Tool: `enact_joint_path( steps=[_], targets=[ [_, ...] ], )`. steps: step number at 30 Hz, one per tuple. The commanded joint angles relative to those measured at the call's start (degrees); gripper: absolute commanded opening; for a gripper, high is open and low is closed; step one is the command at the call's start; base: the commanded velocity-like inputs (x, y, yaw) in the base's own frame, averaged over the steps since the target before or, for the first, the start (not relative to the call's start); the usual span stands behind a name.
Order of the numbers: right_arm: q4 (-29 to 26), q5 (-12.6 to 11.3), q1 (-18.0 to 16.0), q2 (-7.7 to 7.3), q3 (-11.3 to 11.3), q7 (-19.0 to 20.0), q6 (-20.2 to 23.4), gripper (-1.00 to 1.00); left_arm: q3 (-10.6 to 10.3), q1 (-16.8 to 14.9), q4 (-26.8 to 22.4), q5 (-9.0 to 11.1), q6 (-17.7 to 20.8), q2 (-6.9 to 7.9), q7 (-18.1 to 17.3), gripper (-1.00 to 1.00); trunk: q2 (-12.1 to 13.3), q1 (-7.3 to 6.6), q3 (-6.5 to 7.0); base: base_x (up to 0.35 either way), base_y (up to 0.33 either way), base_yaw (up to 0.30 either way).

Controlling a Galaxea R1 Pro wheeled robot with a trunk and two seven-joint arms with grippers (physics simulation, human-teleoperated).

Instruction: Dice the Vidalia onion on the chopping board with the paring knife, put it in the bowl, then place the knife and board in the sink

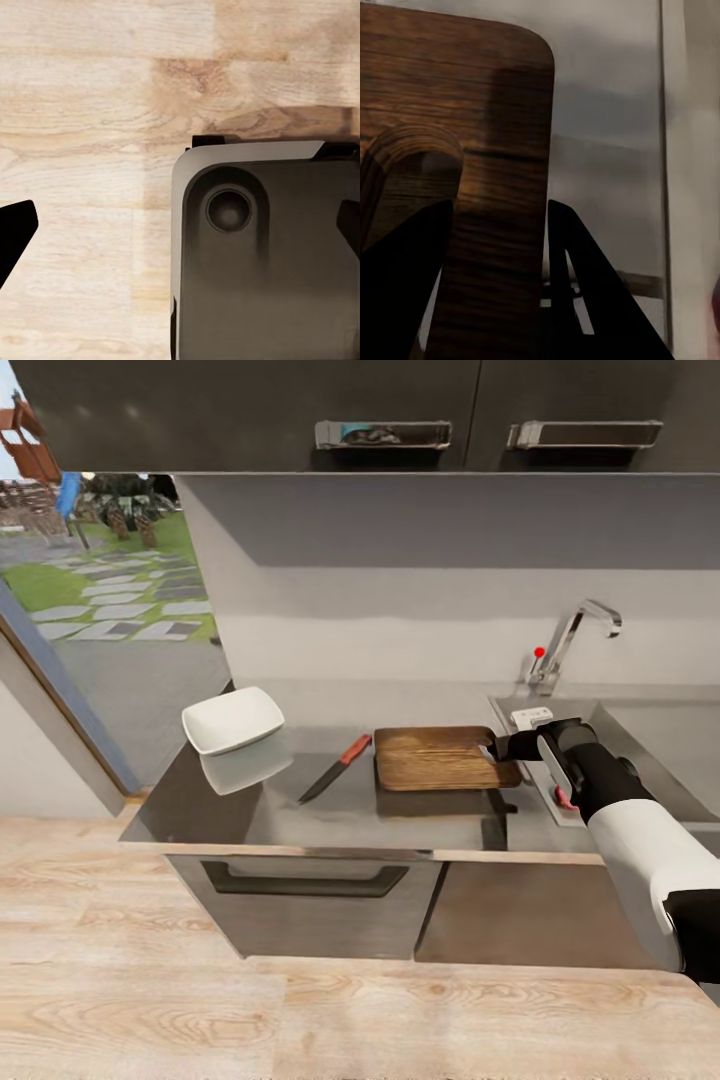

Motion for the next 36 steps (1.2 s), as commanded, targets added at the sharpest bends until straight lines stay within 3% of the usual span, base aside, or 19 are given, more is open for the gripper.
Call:
enact_joint_path(
  steps=[1, 36],
  targets=[
    [-0.1, 0.0, 0.0, -0.07, 0.2, 0.1, 0.2, -1.0, 0.0, 0.0, 0.0, 0.1, -0.2, -0.01, 0.0, 1.0, 0.0, 0.0, -0.14, 0.0, 0.0, 0.0],
    [-0.1, 0.0, 0.0, -0.24, 0.0, 0.2, 0.2, -1.0, 0.0, 0.0, 0.0, 0.2, -0.2, -0.01, 0.0, 1.0, 0.0, 0.0, -2.09, 0.026, 0.0, 0.0]
  ],
)
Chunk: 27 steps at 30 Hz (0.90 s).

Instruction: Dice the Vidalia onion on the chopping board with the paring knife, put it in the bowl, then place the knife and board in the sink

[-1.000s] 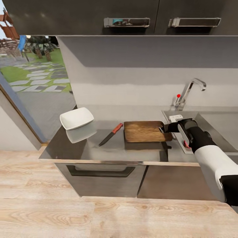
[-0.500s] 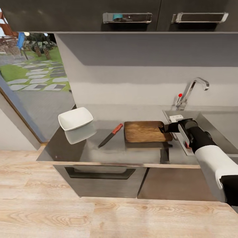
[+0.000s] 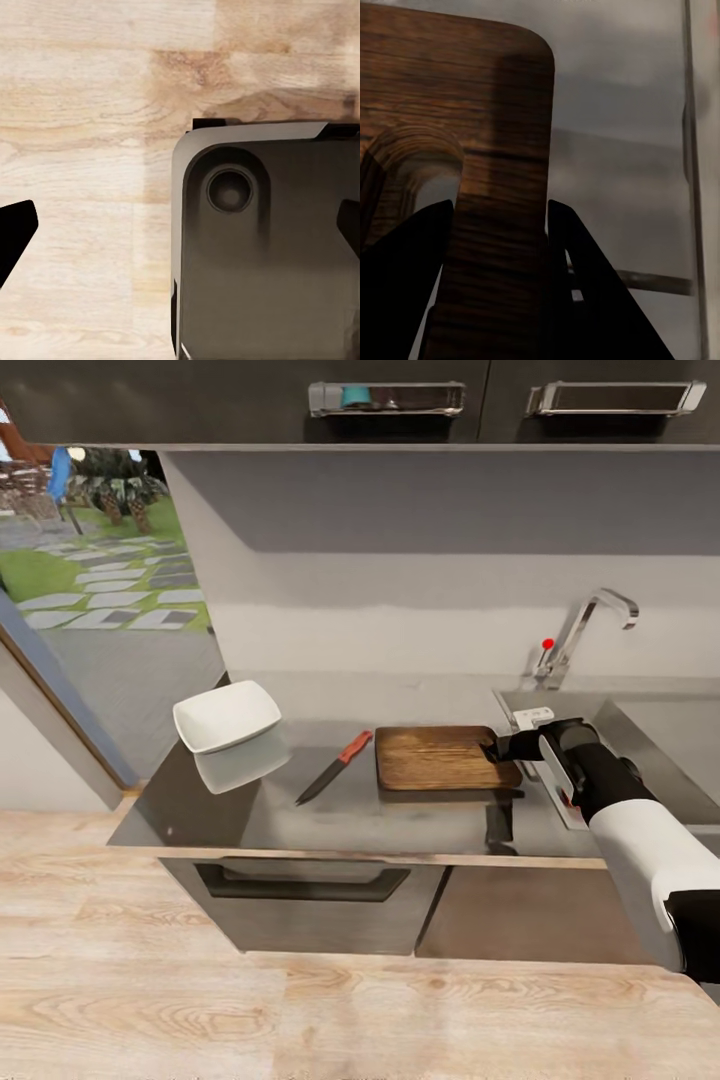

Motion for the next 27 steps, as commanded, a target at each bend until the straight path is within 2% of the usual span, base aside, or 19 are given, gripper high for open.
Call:
enact_joint_path(
  steps=[1, 17, 18, 27],
  targets=[
    [0.0, 0.1, -0.1, -0.07, 0.2, 0.1, 0.2, -1.0, 0.0, 0.0, 0.0, 0.1, -0.2, -0.01, 0.0, 1.0, 0.0, 0.0, -0.13, 0.0, 0.0, 0.0],
    [0.0, 0.2, 0.0, -0.15, 0.2, 0.1, 0.2, -1.0, 0.0, 0.0, 0.0, 0.1, -0.2, -0.01, 0.0, 1.0, 0.0, 0.0, -0.65, 0.0, 0.0, 0.0],
    [0.0, 0.2, 0.0, -0.15, 0.2, 0.1, 0.2, 1.0, 0.0, 0.0, 0.0, 0.1, -0.2, -0.01, 0.0, 1.0, 0.0, 0.0, -0.65, 0.0, 0.0, 0.0],
    [0.0, 0.2, 0.0, -0.16, 0.2, 0.1, 0.2, 1.0, 0.0, 0.0, 0.0, 0.1, -0.2, -0.01, 0.0, 1.0, 0.0, 0.0, -0.65, 0.0, 0.0, 0.0]
  ],
)
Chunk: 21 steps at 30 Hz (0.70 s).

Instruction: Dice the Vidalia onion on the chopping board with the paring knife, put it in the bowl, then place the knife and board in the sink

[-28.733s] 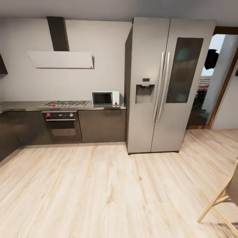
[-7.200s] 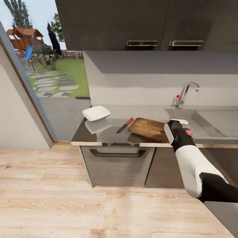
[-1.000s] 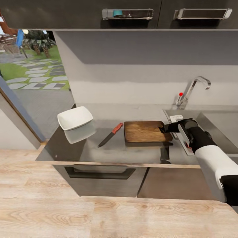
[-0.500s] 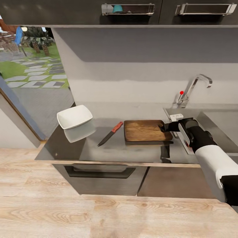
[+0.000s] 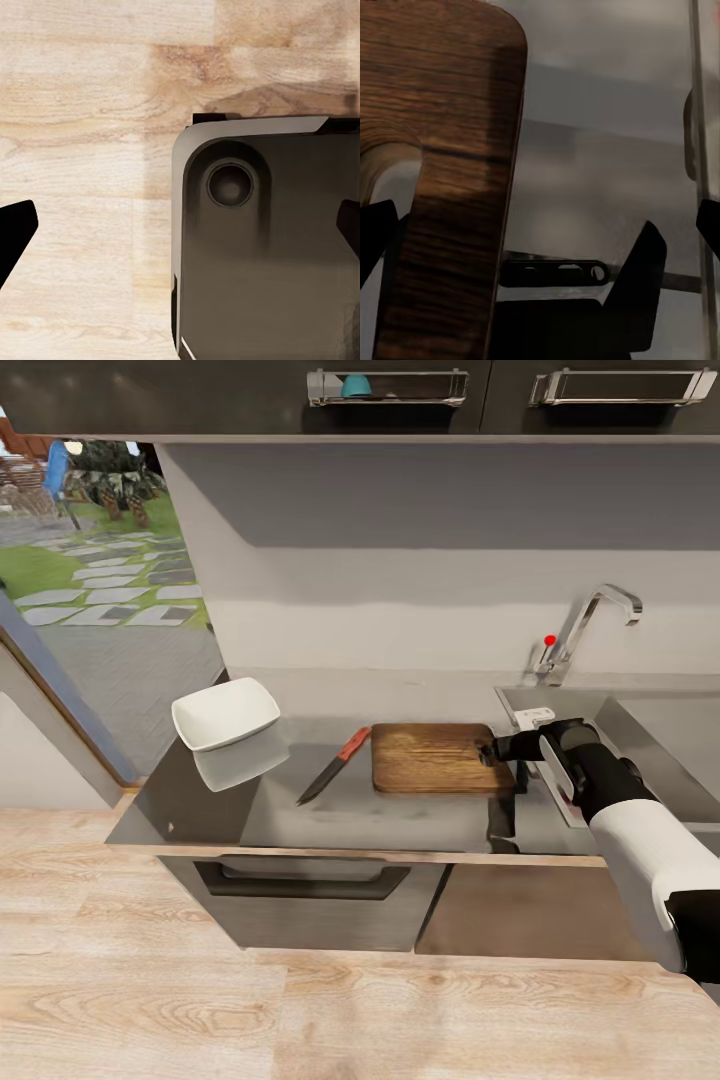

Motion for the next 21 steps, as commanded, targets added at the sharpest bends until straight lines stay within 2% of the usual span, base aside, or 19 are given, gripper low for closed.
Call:
enact_joint_path(
  steps=[1, 12, 21],
  targets=[
    [-0.1, 0.0, 0.0, -0.07, 0.2, 0.1, 0.2, 1.0, 0.0, 0.0, 0.0, 0.1, -0.2, -0.01, 0.0, 1.0, 0.0, 0.0, -0.05, 0.0, 0.0, 0.0],
    [-0.1, 0.0, 0.0, -0.2, -0.1, 0.3, 0.2, 1.0, 0.0, 0.0, 0.0, 0.1, -0.2, -0.01, 0.0, 1.0, 0.0, 0.0, -0.05, 0.0, 0.0, 0.0],
    [-0.8, 0.0, 0.0, -1.64, -0.8, 5.8, 0.2, 1.0, 0.0, 0.0, 0.0, 0.1, -0.2, -0.04, 0.0, 1.0, 0.0, 0.0, -0.05, 0.0, 0.0, 0.0]
  ],
)
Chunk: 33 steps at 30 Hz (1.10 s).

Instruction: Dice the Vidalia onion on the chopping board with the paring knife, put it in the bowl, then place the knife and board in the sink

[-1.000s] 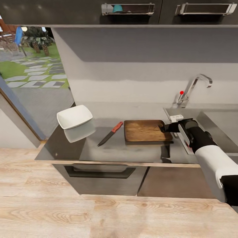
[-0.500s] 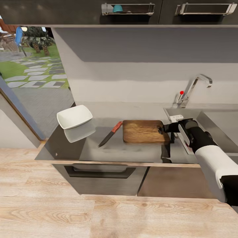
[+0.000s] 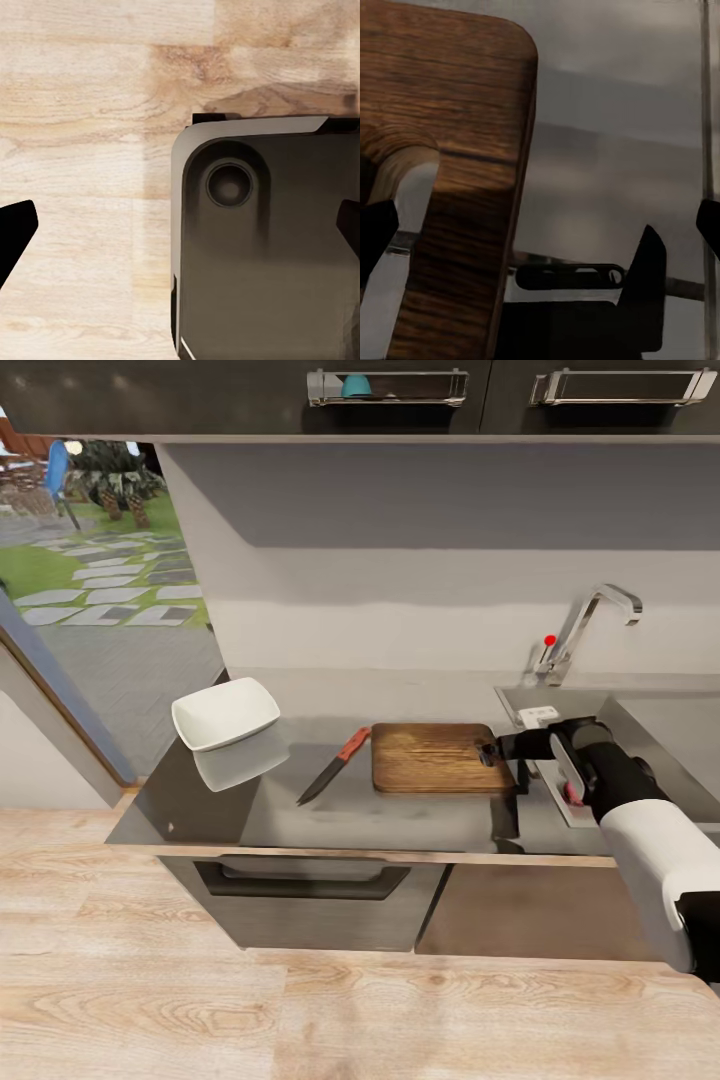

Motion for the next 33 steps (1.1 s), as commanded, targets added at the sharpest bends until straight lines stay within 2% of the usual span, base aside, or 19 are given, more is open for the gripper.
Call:
enact_joint_path(
  steps=[1, 7, 13, 26, 33],
  targets=[
    [-0.1, 0.0, 0.0, -0.12, 0.2, 0.4, 0.2, 1.0, 0.0, 0.0, 0.0, 0.1, -0.2, 0.0, 0.0, 1.0, 0.0, 0.0, -0.05, 0.0, 0.0, 0.0],
    [-0.4, 0.0, 0.0, -1.01, -0.8, 1.1, 0.2, 1.0, 0.0, 0.0, 0.0, 0.2, -0.2, -0.05, 0.0, 1.0, 0.0, 0.0, -0.05, 0.0, 0.0, 0.0],
    [-3.2, -0.1, 0.0, -1.38, -4.2, 1.2, 0.4, 1.0, 0.0, 0.0, 0.0, 0.2, -0.2, -0.06, 0.0, 1.0, 0.0, 0.0, -0.05, 0.0, 0.0, 0.0],
    [-5.7, -0.1, 0.0, -1.4, -4.6, 1.2, 0.4, 1.0, 0.1, 0.0, 0.0, 0.1, -0.3, -0.06, 0.0, 1.0, 0.0, 0.0, -0.05, -0.002, 0.0, 0.0],
    [-5.7, -0.1, 0.0, -1.33, -4.5, 1.2, 0.4, 1.0, 0.0, 0.0, 0.0, 0.1, -0.3, -0.06, 0.0, 1.0, 0.0, 0.0, -0.05, -0.127, 0.0, 0.0]
  ],
)
